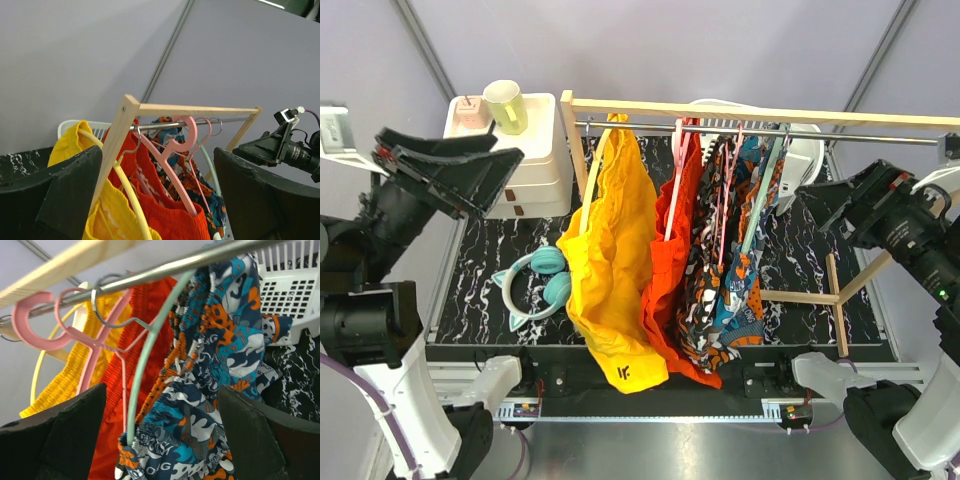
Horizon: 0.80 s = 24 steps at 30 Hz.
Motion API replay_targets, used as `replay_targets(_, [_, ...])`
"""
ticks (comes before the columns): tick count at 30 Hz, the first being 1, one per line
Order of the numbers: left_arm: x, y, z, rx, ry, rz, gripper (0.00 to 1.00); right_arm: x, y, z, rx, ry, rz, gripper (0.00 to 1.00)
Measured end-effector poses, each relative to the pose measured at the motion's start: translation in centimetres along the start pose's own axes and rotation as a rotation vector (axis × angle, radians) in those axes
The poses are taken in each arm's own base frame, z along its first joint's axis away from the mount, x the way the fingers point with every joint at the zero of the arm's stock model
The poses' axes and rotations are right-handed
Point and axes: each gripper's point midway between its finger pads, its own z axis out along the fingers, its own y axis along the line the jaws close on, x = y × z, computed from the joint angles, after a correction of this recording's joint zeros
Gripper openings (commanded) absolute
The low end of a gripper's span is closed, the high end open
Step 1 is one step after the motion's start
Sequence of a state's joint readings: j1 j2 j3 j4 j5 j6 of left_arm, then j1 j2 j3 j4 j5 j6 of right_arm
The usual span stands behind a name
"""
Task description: Remove the shorts from the hanger
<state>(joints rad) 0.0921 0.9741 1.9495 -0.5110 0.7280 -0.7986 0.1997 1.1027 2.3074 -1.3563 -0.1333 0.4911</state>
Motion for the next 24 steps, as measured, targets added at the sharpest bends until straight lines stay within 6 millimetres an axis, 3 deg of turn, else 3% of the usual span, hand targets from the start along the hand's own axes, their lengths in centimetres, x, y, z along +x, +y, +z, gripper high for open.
replay_targets(9, [5.6,3.4,-1.2,-0.054,0.089,-0.113,0.96,3.7,-2.4,-0.9,0.063,0.068,0.034,1.0])
replay_targets(15, [9.9,3.9,-0.5,0.006,0.21,-0.204,0.96,7.4,-3.4,-1.3,0.066,0.163,0.091,1.0])
replay_targets(19, [14.9,0.3,1.2,0.131,0.374,-0.262,0.92,9.5,-3.6,-1.6,0.057,0.227,0.135,1.0])
replay_targets(24, [18.0,-5.3,3.4,0.205,0.473,-0.188,0.91,10.1,-2.9,-2.0,0.019,0.254,0.157,1.0])
